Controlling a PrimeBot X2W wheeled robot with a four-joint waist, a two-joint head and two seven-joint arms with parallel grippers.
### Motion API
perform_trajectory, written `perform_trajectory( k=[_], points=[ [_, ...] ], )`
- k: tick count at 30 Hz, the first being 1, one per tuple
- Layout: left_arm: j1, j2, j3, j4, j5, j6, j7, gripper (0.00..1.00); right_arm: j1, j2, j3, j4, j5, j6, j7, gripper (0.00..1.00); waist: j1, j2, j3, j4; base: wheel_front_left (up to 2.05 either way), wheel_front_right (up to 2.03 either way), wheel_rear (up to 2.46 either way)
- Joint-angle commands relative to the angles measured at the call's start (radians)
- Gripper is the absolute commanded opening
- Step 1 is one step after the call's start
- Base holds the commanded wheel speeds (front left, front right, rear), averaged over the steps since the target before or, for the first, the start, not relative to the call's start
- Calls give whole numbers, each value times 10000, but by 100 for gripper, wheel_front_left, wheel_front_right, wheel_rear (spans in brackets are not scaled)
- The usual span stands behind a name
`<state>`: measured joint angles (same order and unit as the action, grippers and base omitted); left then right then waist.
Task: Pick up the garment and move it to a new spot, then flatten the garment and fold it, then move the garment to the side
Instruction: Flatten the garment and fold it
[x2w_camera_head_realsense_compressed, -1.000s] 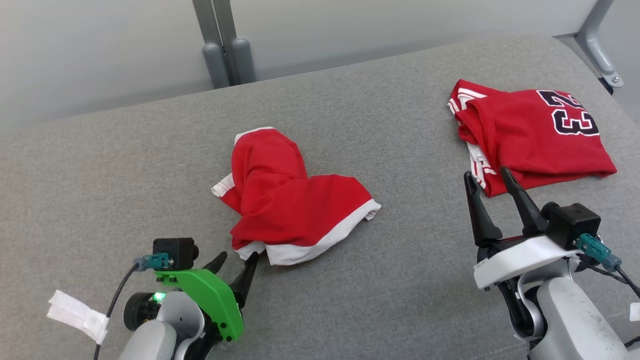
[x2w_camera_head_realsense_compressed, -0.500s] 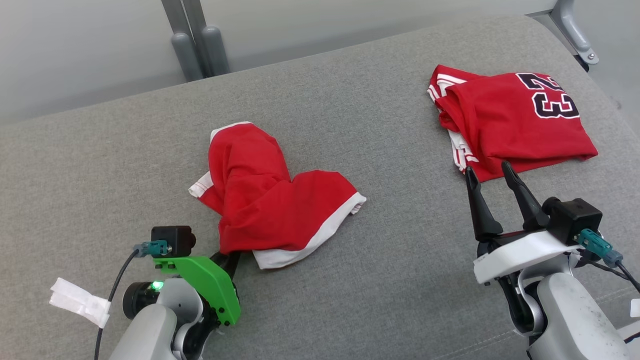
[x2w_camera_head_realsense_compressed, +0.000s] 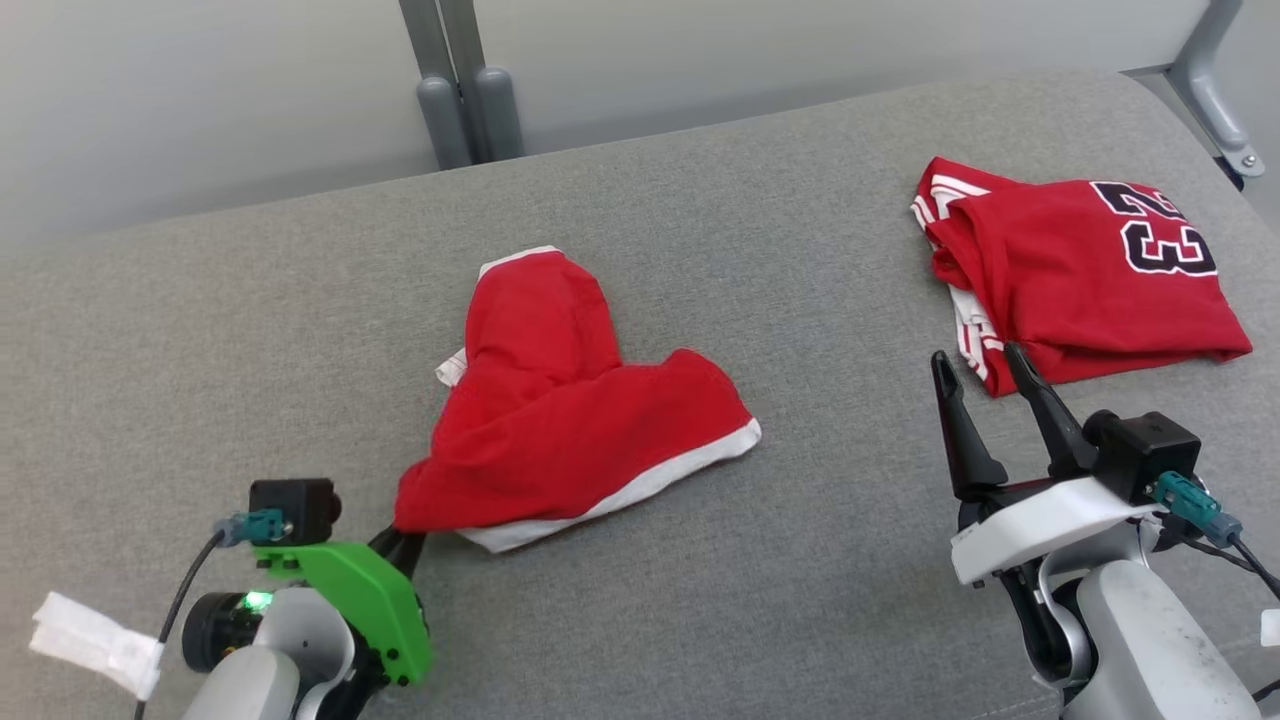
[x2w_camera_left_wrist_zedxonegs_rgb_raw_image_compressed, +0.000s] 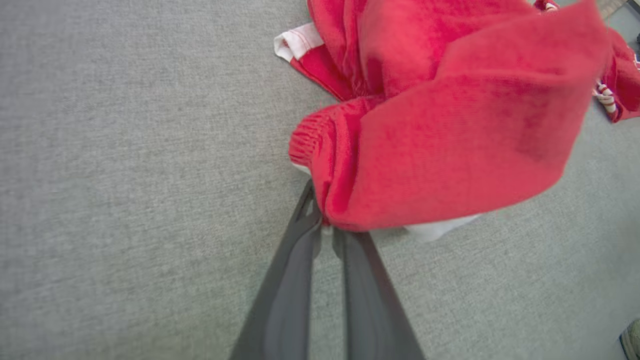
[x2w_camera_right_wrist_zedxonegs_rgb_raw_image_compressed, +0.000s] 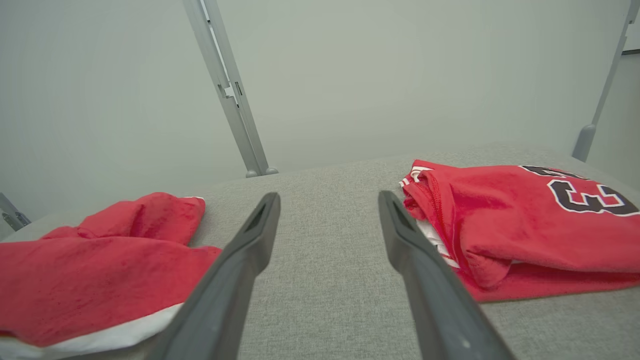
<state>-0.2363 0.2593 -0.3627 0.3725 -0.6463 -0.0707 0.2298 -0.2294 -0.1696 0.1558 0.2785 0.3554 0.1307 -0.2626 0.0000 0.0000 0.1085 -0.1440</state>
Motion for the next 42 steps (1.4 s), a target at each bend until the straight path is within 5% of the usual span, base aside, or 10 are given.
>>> perform_trajectory(
  k=[1,12,13,14,15,21,31,42],
  points=[
    [346,294,109,-300,20,238,159,0,148,-64,18,59,-61,1,-26,100,0,0,-75,186,0,0,0],
    [1552,1249,288,-1500,428,1399,920,0,43,-178,42,131,-78,1,-26,100,0,0,-58,434,0,0,0],
    [1599,1246,302,-1506,388,1434,937,20,35,-177,47,140,-74,1,-26,100,0,0,-53,435,0,0,0],
    [1626,1235,304,-1517,364,1463,925,77,35,-174,47,151,-69,1,-26,100,0,0,-49,437,0,0,0],
    [1640,1212,325,-1532,328,1466,910,100,37,-173,49,164,-63,1,-26,100,0,0,-46,439,0,0,0],
    [1889,1233,603,-1797,209,1641,496,100,129,-122,11,210,-44,1,-25,100,0,0,-143,441,0,0,0],
    [2936,1418,1767,-3058,594,2691,-1504,100,343,-33,-207,10,-99,1,-25,100,0,0,-247,531,0,0,0],
    [2843,1058,2048,-3879,1355,2547,-4427,100,474,-37,-125,-80,-76,1,-25,100,0,0,-299,897,0,0,0]
  ],
)
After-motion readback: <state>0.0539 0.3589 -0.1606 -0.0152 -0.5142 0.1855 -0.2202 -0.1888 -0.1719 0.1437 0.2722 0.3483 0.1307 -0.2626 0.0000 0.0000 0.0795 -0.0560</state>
